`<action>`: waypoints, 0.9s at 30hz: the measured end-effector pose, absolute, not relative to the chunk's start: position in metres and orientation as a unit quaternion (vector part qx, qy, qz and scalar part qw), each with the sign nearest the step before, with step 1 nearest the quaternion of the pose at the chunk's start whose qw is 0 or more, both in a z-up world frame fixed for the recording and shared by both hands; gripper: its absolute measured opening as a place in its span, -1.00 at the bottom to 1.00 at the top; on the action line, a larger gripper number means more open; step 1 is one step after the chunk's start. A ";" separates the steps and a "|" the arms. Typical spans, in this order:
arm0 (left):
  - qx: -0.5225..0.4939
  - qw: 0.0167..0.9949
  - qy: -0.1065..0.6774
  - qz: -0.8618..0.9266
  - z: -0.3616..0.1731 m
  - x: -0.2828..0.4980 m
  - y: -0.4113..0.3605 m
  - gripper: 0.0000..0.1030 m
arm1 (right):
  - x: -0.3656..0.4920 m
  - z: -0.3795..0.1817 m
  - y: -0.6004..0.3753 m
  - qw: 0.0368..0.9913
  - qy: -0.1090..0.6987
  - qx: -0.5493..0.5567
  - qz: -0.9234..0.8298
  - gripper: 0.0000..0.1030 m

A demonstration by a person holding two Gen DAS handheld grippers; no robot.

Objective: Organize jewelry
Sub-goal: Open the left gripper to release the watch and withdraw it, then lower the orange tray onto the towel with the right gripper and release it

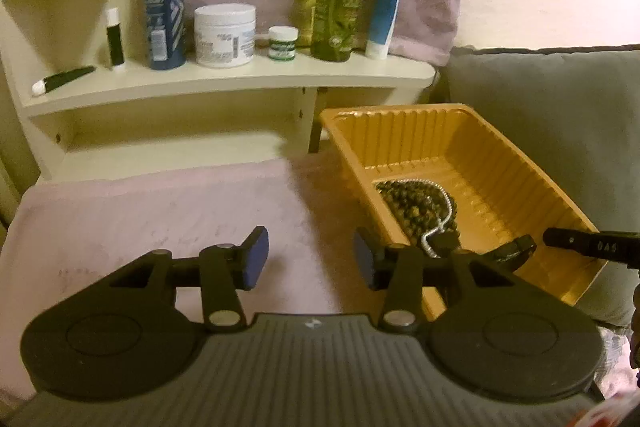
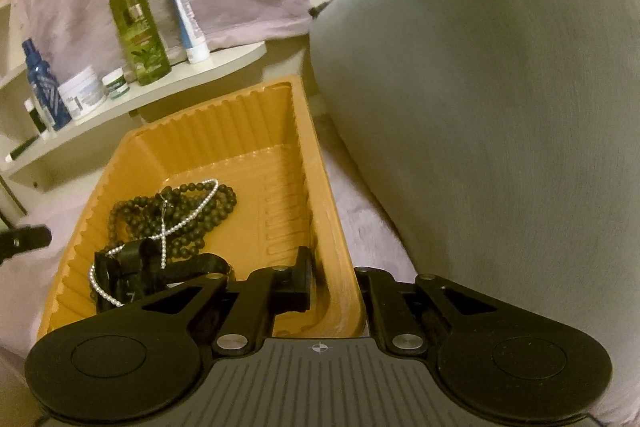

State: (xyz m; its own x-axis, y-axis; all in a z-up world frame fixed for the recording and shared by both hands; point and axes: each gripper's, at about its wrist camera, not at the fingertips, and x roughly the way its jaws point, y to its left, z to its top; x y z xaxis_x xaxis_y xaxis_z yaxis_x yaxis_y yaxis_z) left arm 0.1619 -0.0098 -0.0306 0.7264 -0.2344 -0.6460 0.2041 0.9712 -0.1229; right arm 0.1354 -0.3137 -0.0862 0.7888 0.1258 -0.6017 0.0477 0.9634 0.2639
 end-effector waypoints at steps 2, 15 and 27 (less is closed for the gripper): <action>-0.022 0.929 0.352 -0.113 -0.032 0.160 -0.008 -0.11 | 0.135 -0.088 -0.316 0.935 0.323 0.146 0.025 -0.83; -0.022 0.934 0.346 -0.091 -0.029 0.148 -0.006 0.20 | 0.120 -0.085 -0.338 0.941 0.269 0.204 0.041 0.42; -0.037 0.939 0.341 -0.039 -0.023 0.126 0.014 0.99 | 0.102 -0.060 -0.327 0.948 0.262 0.177 0.027 0.66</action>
State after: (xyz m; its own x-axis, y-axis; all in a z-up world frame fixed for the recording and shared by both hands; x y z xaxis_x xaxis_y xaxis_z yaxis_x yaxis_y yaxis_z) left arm 0.1259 0.0139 -0.0226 0.7649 -0.0984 -0.6365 0.0485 0.9943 -0.0955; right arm 0.1020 -0.3268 -0.0600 0.8612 0.1436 -0.4876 0.0417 0.9360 0.3494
